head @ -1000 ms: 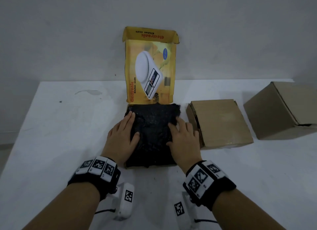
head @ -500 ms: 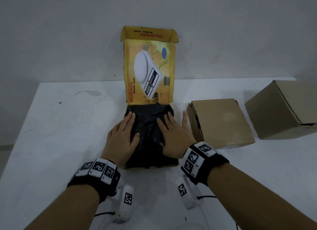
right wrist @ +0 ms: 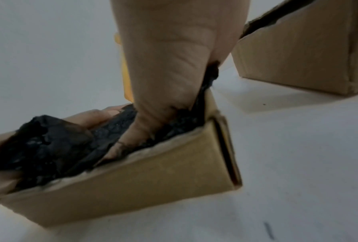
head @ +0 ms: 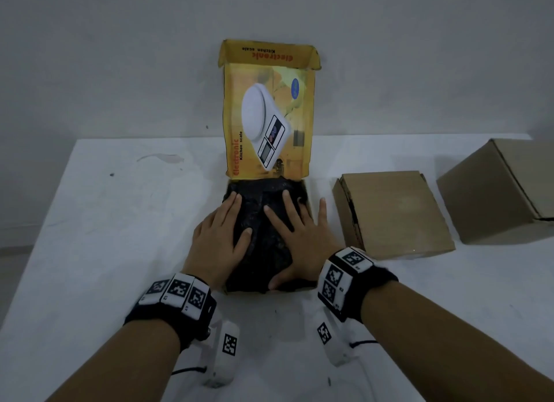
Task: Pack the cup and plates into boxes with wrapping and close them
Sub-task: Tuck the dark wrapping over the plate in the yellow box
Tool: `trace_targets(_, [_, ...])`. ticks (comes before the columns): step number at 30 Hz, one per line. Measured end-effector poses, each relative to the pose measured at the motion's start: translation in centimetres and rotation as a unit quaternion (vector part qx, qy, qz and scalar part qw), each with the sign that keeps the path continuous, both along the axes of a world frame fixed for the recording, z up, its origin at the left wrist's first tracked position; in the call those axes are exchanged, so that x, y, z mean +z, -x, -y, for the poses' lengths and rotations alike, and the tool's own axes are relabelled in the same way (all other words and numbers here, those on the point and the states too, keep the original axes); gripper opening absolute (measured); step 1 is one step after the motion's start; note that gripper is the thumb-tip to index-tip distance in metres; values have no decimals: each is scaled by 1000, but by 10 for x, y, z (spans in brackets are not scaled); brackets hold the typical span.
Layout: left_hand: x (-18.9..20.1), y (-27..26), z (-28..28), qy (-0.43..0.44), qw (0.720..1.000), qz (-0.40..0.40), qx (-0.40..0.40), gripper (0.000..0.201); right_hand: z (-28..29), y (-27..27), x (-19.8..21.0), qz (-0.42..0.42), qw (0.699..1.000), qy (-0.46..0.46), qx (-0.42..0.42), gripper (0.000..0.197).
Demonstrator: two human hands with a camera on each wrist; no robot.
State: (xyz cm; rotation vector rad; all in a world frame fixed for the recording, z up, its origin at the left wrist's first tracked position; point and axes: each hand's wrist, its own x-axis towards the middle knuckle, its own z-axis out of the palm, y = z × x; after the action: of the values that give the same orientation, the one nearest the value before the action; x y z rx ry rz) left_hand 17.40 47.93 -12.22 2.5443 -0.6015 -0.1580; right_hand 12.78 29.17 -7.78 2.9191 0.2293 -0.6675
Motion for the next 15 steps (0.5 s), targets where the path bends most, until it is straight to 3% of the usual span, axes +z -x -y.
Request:
trace_targets(3, [0,-1,0,-7,1000,-2,0,74,5,0,3,-25,1000,-7,18,127])
trace_targets(7, [-1,0,-1,-5,1000,-1,0,73,20,-15,22,-152,986,-59,17,126])
trace_targets(11, [-1,0,1,-1,1000,-1,4,73,13,-13,19,-122,992,-9,44,130])
trace_targets(15, [0,0,1,-6,1000,1,5,74,16,-9,18,-127,989,1,80,119])
